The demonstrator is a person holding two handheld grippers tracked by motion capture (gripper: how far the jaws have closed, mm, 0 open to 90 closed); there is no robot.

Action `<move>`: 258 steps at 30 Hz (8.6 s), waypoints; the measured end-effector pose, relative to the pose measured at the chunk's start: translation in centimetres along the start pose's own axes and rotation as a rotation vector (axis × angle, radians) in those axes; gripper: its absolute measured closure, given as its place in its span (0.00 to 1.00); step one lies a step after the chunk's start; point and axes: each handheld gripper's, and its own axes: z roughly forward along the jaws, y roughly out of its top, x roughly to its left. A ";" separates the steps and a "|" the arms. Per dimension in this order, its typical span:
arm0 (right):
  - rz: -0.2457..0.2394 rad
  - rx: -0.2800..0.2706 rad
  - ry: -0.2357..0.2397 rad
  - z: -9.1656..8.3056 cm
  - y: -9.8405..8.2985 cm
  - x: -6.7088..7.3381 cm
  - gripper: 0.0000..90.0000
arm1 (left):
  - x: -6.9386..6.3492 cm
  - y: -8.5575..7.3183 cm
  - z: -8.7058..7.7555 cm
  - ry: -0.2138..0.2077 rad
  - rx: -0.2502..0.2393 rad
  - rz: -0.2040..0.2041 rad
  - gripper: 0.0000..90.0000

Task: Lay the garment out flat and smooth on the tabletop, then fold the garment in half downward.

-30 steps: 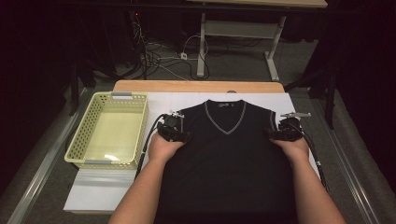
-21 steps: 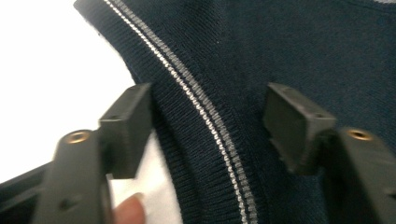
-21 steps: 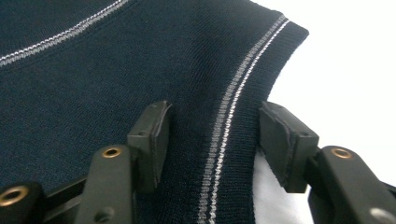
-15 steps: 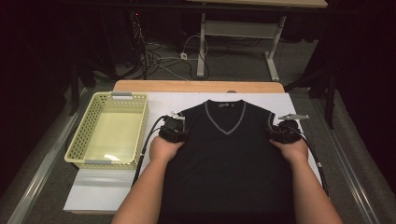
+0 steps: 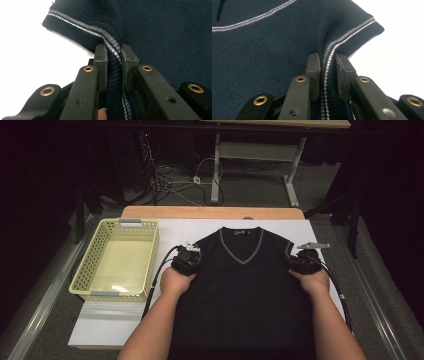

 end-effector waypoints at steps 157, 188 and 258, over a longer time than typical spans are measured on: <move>0.100 -0.066 -0.071 -14.9 -13.4 0.2 0.37 | -4.1 -13.0 -10.9 -0.093 -0.008 -0.015 0.41; -0.058 -0.197 -0.078 -18.1 -8.6 1.4 0.93 | -4.1 -7.9 -14.0 -0.032 -0.206 0.092 0.91; 0.050 0.015 0.001 -4.2 -3.2 0.6 0.54 | -3.2 0.9 -0.4 -0.047 0.041 -0.003 0.86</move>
